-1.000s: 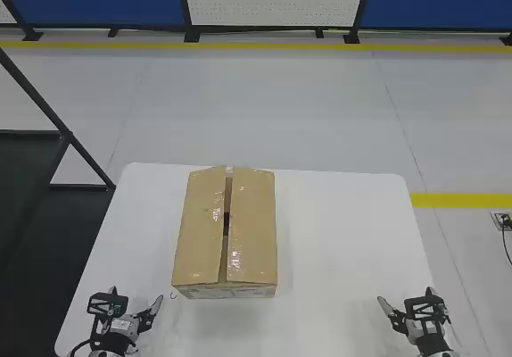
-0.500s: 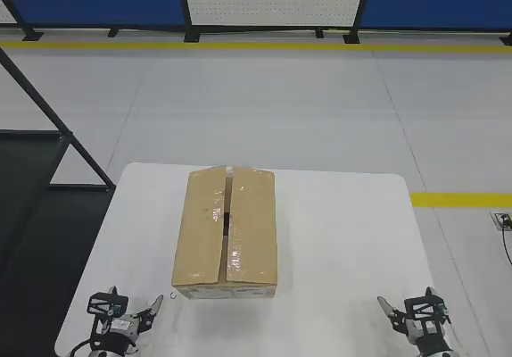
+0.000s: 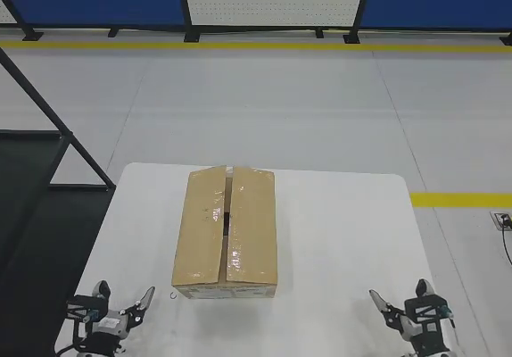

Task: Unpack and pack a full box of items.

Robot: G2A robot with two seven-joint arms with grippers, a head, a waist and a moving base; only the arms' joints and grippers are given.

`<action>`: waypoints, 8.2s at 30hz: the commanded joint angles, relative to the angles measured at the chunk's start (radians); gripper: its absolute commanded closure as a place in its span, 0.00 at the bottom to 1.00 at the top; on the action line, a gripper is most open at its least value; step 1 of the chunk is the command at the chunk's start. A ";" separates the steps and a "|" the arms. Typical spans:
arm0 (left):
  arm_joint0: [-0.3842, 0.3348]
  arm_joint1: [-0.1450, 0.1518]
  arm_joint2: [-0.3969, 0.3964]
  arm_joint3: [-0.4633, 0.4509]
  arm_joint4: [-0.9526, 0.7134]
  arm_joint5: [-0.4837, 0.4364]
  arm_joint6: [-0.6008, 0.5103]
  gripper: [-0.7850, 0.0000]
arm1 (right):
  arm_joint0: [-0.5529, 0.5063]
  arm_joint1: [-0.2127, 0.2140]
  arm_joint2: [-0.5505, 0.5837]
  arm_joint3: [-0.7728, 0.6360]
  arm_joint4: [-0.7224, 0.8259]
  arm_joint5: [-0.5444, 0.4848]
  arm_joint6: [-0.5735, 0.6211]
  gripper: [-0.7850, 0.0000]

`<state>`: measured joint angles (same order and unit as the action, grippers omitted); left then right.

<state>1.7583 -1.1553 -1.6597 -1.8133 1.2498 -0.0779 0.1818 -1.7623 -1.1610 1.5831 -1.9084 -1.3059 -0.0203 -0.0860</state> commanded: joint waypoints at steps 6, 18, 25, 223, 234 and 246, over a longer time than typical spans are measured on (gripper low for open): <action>0.003 0.000 -0.001 -0.001 0.006 -0.005 0.004 0.00 | -0.018 -0.001 -0.004 -0.027 -0.021 -0.002 0.001 0.00; 0.003 0.000 -0.001 -0.001 0.006 -0.005 0.004 0.00 | -0.018 -0.001 -0.004 -0.027 -0.021 -0.002 0.001 0.00; 0.000 0.000 0.000 -0.001 0.002 -0.003 -0.001 0.00 | -0.012 -0.002 -0.009 -0.031 -0.022 -0.001 0.001 0.00; -0.551 -0.044 0.085 0.270 -0.135 -0.056 -0.283 0.00 | 0.370 -0.168 -0.607 0.256 -0.247 0.325 -0.146 0.00; -0.613 -0.045 0.135 0.323 -0.075 -0.072 -0.293 0.00 | 0.358 -0.170 -0.536 0.254 -0.223 0.331 -0.154 0.00; -0.656 -0.052 0.191 0.384 -0.052 -0.058 -0.310 0.00 | 0.310 -0.163 -0.446 0.211 -0.188 0.252 -0.201 0.00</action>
<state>1.1028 -1.2070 -1.4734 -1.4319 1.1947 -0.1367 -0.1300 -1.4410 -1.3263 1.1252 -1.6868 -1.4994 0.2572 -0.2685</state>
